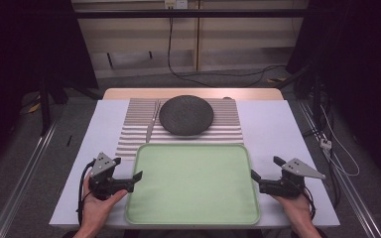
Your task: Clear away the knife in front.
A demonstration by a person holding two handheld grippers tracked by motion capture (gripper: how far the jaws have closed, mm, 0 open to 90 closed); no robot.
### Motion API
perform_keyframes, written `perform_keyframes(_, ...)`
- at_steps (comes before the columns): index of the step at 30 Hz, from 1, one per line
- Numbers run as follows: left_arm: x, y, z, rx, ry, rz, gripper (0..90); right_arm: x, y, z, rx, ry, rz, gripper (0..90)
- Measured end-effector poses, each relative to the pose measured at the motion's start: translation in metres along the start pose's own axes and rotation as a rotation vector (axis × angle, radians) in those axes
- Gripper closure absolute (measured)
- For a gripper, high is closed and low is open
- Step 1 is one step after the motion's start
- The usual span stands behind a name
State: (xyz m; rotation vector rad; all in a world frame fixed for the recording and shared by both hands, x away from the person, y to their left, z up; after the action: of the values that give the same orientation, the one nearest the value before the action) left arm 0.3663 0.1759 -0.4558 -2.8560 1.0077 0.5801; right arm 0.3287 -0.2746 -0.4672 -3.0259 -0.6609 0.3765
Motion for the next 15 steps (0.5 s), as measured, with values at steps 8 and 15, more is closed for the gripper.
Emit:
perform_keyframes(8,0.006,0.0,-0.002,0.004,-0.013,0.002,7.8,0.0,0.003,0.0,0.008,-0.003,0.01,0.3)
perform_keyframes(15,0.014,-0.001,-0.012,0.011,-0.021,0.007,7.8,0.0,-0.001,0.0,0.004,-0.005,-0.008,0.8)
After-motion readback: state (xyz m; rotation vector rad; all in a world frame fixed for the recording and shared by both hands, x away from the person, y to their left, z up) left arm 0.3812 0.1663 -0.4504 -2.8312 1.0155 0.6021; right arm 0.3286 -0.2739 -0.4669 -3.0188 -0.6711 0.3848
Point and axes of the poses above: each handheld gripper's, and its own axes: x roughly forward along the jaws, z roughly out of its underside, y roughly to its right, the point moved 6 cm from there along x, roughly forward along the jaws, and after that the axes turned 9 degrees about y, right-handed, at the moved point
